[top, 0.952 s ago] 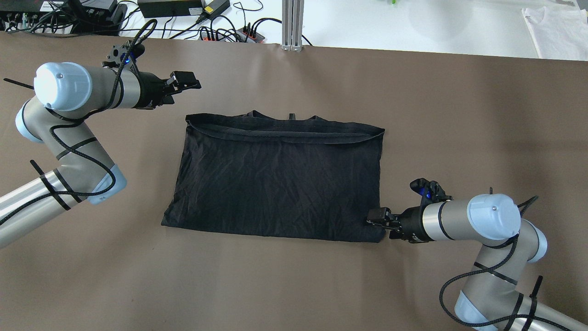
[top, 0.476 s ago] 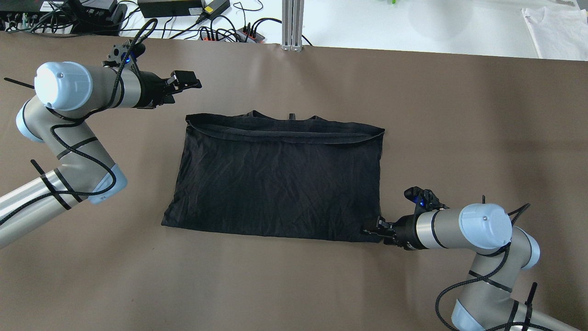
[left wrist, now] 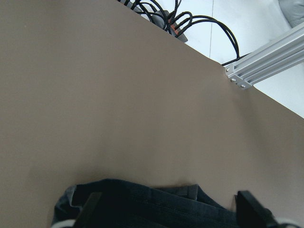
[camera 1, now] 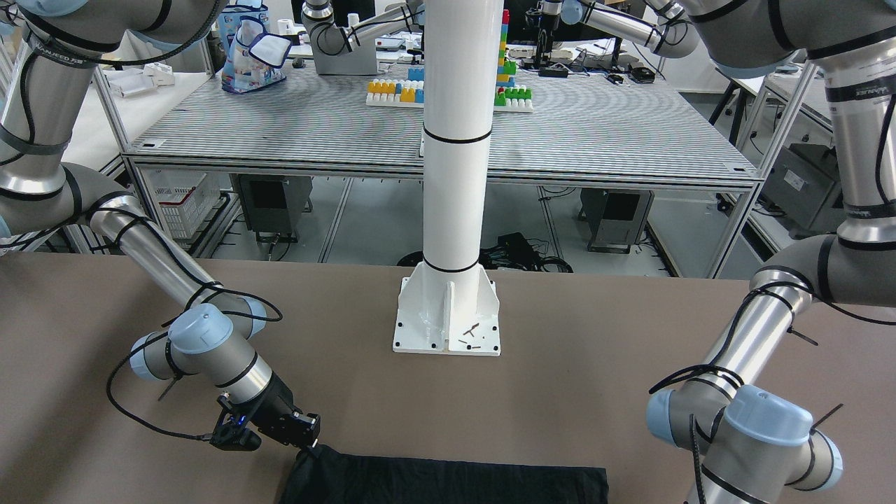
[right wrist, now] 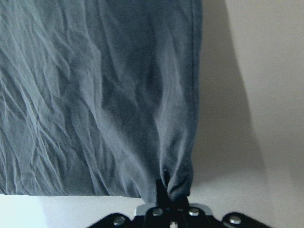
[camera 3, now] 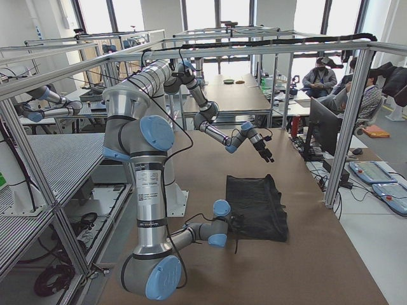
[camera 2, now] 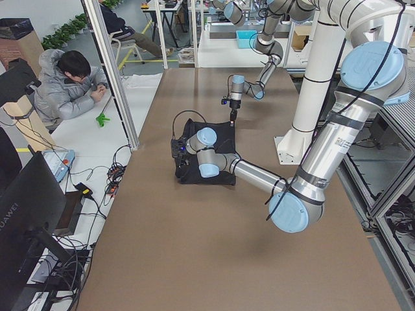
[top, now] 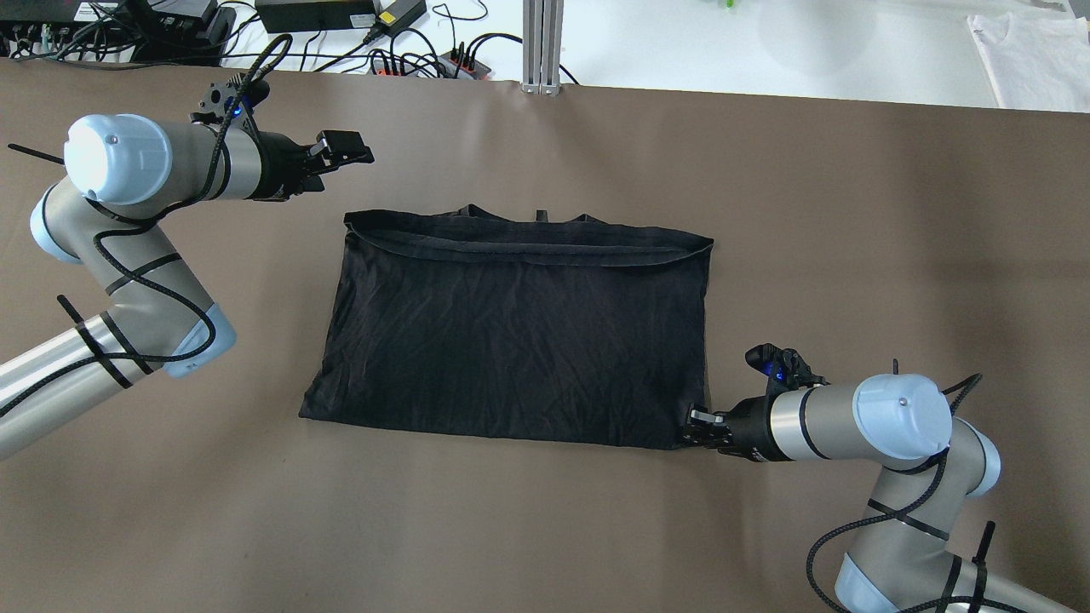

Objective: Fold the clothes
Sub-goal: 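Drag the grasped corner toward the robot with the right gripper, turning the shirt, then release the corner and withdraw the right gripper while the left gripper approaches the shirt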

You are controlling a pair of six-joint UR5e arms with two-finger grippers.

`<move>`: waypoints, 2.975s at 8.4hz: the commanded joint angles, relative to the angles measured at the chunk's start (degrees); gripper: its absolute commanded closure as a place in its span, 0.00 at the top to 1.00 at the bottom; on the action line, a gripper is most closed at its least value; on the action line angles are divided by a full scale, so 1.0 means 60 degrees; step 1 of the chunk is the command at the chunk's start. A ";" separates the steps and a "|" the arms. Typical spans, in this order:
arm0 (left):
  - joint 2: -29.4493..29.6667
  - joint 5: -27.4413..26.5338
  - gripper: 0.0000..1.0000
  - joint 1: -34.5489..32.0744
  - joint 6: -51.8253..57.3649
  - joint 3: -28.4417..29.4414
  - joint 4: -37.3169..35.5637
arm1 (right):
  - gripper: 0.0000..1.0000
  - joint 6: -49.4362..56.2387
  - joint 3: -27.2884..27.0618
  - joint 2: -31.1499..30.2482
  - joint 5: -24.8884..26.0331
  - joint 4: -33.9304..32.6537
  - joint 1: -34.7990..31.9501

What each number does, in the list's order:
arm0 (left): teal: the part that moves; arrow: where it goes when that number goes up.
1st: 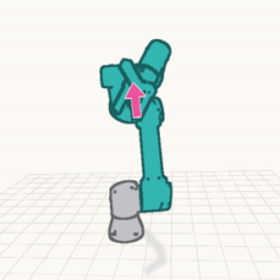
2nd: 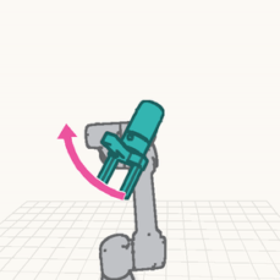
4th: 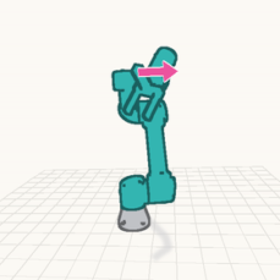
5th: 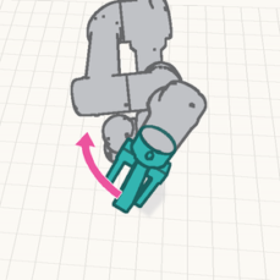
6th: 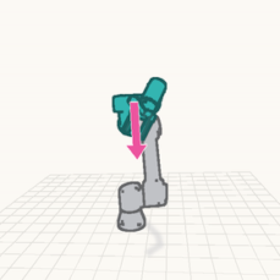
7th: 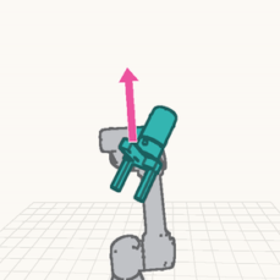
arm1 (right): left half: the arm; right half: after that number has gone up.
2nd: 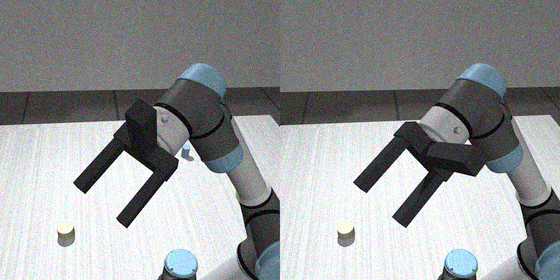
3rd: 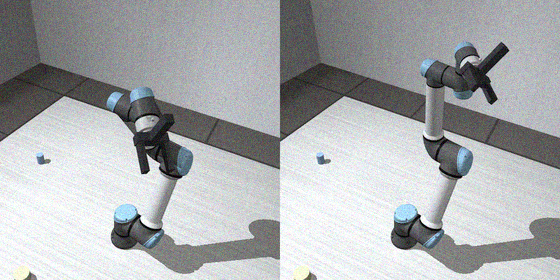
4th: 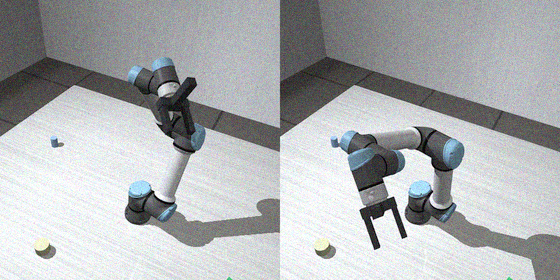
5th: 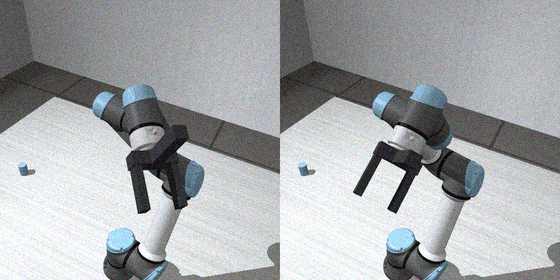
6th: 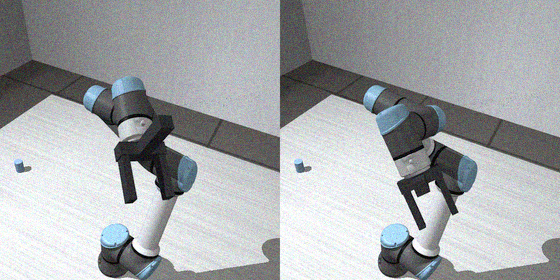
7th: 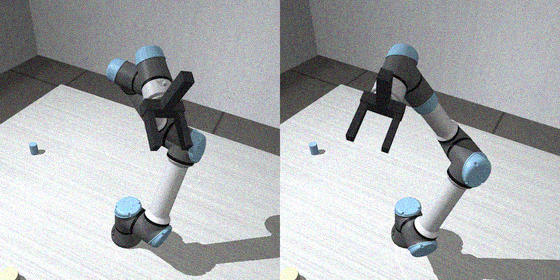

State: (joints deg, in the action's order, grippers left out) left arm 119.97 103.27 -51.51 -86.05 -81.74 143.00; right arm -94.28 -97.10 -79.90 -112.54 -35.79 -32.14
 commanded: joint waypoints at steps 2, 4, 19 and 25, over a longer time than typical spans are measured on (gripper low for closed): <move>0.0000 -0.0015 1.00 -0.0014 0.0001 0.0001 0.0000 | 0.00 -0.0093 -0.0483 -0.0217 -0.1046 0.0076 0.0039; 0.0000 -0.0015 1.00 0.0001 0.0016 0.0001 0.0000 | 0.00 -0.0136 -0.1462 -0.0714 -0.1661 0.0077 0.0665; -0.0831 0.0483 1.00 0.0803 0.0325 -0.0992 -0.0659 | 0.95 -0.0841 -0.2273 -0.0658 -0.1502 -0.0288 0.0058; -0.3544 -0.0389 1.00 0.2354 -0.0714 -0.3295 -0.0543 | 0.95 0.0726 -0.2375 -0.0643 -0.1444 -0.0187 -0.1557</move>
State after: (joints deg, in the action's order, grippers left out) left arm 102.15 105.11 -41.79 -88.61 -99.27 139.21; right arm -92.52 -111.12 -83.65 -121.20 -37.27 -39.52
